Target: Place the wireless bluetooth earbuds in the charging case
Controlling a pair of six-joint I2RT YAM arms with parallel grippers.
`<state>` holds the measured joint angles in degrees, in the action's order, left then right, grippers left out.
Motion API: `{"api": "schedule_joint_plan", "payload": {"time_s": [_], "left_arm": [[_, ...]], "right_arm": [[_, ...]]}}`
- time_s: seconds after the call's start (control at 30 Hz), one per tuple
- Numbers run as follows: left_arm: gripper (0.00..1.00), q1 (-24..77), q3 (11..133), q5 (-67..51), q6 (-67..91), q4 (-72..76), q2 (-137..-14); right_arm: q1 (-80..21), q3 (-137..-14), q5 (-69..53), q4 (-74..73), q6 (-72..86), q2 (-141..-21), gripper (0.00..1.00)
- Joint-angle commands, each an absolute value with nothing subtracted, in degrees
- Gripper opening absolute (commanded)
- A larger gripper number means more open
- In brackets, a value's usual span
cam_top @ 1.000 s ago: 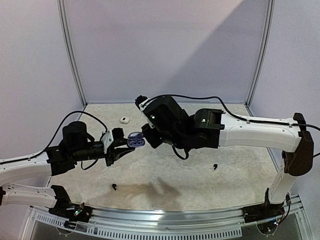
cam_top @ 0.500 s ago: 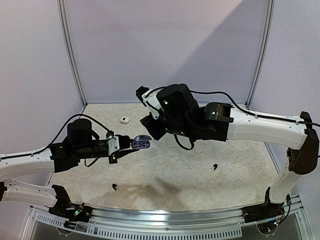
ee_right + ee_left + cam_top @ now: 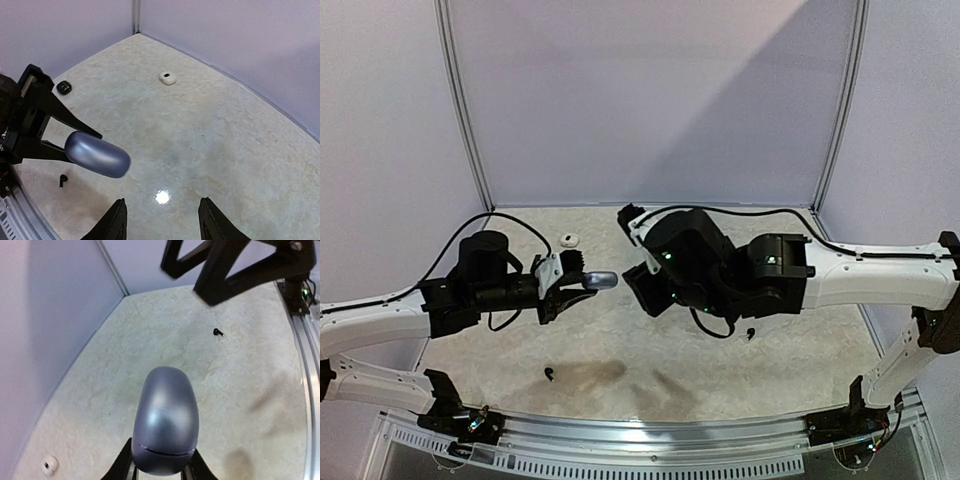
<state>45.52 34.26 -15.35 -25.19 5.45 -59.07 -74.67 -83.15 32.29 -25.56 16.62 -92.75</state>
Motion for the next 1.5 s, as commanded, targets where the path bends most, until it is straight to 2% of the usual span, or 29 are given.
{"api": "schedule_joint_plan", "payload": {"time_s": [0.0,0.17,0.37,0.5,0.67,0.73,0.77,0.8,0.87,0.93,1.0,1.03,1.07,1.2,1.3,1.37,1.47], "left_arm": [[0.0,40.48,42.55,-15.37,-11.37,-8.35,-63.0],[0.0,29.83,60.51,-24.17,-6.77,-36.11,-75.84],[0.0,19.66,80.63,-33.01,-4.17,-57.59,-101.92],[0.0,13.76,89.21,-34.92,-2.04,-59.86,-116.4],[0.01,10.71,88.64,-35.13,-0.77,-55.01,-121.35],[0.07,10.1,87.14,-33.53,-0.87,-54.75,-121.83],[0.15,9.65,86.18,-33.84,-0.56,-54.51,-121.85],[0.26,9.05,84.93,-34.11,-0.22,-54.3,-121.79],[0.57,7.96,83.44,-34.24,2.14,-54.3,-120.85],[0.78,7.17,82.18,-33.63,3.27,-54.58,-118.55],[0.97,6.54,81.22,-32.33,3.77,-54.95,-115.15],[0.99,6.43,81.25,-31.4,3.48,-55.64,-113.25],[0.99,6.42,81.73,-30.82,2.43,-56.59,-111.42],[0.99,6.42,86.22,-30.37,-6.16,-60.87,-103.98],[0.99,6.41,90.17,-28.77,-28.49,-70.4,-99.41],[0.99,6.37,91.84,-20.43,-43.04,-78.54,-97.3],[0.99,5.87,88.04,0.97,-55.62,-80.42,-93.73]], "right_arm": [[-69.79,-81.43,37.58,-30.5,20.48,-87.6,0.5],[-62.65,-75.63,32.86,-30.46,26.44,-84.52,0.5],[-61.12,-73.23,31.68,-30.34,27.68,-83.74,0.51],[-61.09,-74.45,29.52,-31.07,26.79,-85.47,0.51],[-61.12,-77.59,27.79,-35.42,28.08,-88.74,0.52],[-61.09,-77.73,27.07,-35.54,29.0,-89.32,0.53],[-61.15,-77.74,26.77,-35.3,29.27,-89.5,0.54],[-61.11,-77.7,26.46,-35.0,29.62,-89.63,0.56],[-61.13,-77.85,26.11,-34.4,29.86,-89.81,0.61],[-61.12,-78.27,26.23,-34.04,29.73,-89.9,0.7],[-61.1,-78.77,26.32,-33.37,29.41,-89.82,0.84],[-61.1,-79.02,26.17,-32.81,29.17,-89.82,0.95],[-61.12,-79.21,25.69,-32.13,28.41,-89.76,0.98],[-61.2,-79.53,22.58,-28.69,23.9,-89.81,0.99],[-61.21,-79.67,20.44,-26.95,19.72,-90.23,0.99],[-61.22,-79.84,19.93,-26.8,18.04,-90.54,0.99],[-61.19,-79.57,19.22,-26.45,16.36,-90.87,0.99]]}}
